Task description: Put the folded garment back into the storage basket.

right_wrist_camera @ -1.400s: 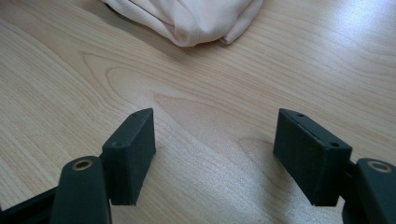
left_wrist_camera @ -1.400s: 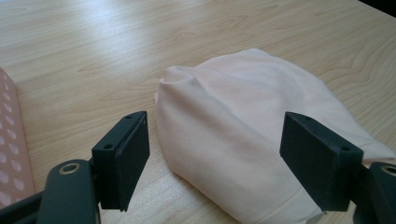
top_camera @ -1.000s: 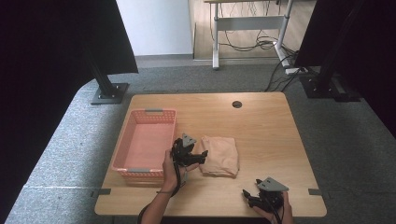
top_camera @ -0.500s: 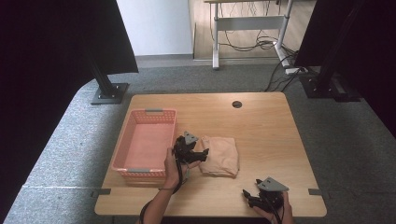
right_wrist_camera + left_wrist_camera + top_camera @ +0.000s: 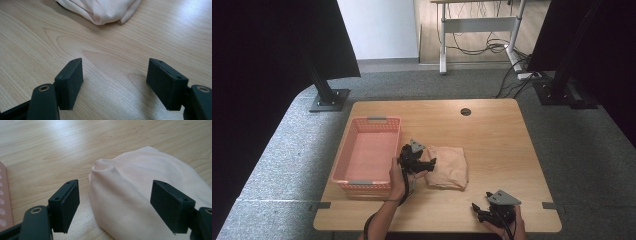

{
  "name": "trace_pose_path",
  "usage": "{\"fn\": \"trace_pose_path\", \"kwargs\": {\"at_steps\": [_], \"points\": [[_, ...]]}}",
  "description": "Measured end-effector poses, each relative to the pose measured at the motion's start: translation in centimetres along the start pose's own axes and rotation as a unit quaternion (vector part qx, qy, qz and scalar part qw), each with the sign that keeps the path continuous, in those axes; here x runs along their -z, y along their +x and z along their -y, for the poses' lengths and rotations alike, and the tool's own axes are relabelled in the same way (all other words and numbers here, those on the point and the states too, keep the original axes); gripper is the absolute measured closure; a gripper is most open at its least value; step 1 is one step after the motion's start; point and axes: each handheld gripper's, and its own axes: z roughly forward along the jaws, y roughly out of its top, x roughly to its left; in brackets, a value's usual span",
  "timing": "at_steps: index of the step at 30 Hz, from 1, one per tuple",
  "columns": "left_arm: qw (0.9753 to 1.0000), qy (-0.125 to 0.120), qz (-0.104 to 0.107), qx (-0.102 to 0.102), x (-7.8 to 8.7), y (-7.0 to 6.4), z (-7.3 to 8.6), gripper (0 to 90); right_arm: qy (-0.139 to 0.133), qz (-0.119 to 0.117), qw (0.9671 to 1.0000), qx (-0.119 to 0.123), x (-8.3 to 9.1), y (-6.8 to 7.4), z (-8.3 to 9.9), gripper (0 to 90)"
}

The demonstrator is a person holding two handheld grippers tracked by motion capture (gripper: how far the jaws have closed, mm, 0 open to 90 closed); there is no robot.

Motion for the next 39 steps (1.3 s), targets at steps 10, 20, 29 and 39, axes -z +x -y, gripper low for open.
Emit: {"fn": "trace_pose_path", "kwargs": {"at_steps": [10, 20, 29, 39], "points": [[0.9999, 0.008, -0.001, 0.006, -0.9, 0.3, -0.4, 23.2, 0.0, 0.0, 1.0, 0.0, 0.0, 0.0, 0.0, 29.0], [0.9998, -0.001, 0.005, 0.019, -1.6, 1.0, -0.9, 22.3, 0.0, -0.002, 1.0, 0.001, 0.0, 0.0, 0.0, 28.6], [0.9996, 0.01, -0.005, 0.027, -2.6, 1.5, -1.0, 21.9, 0.0, -0.003, 1.0, 0.002, 0.0, 0.0, 0.1, 28.1], [0.9989, 0.011, 0.011, 0.045, -3.8, 1.6, -1.0, 21.9, 0.0, -0.006, 1.0, 0.005, 0.1, 0.0, 0.1, 27.4]]}}
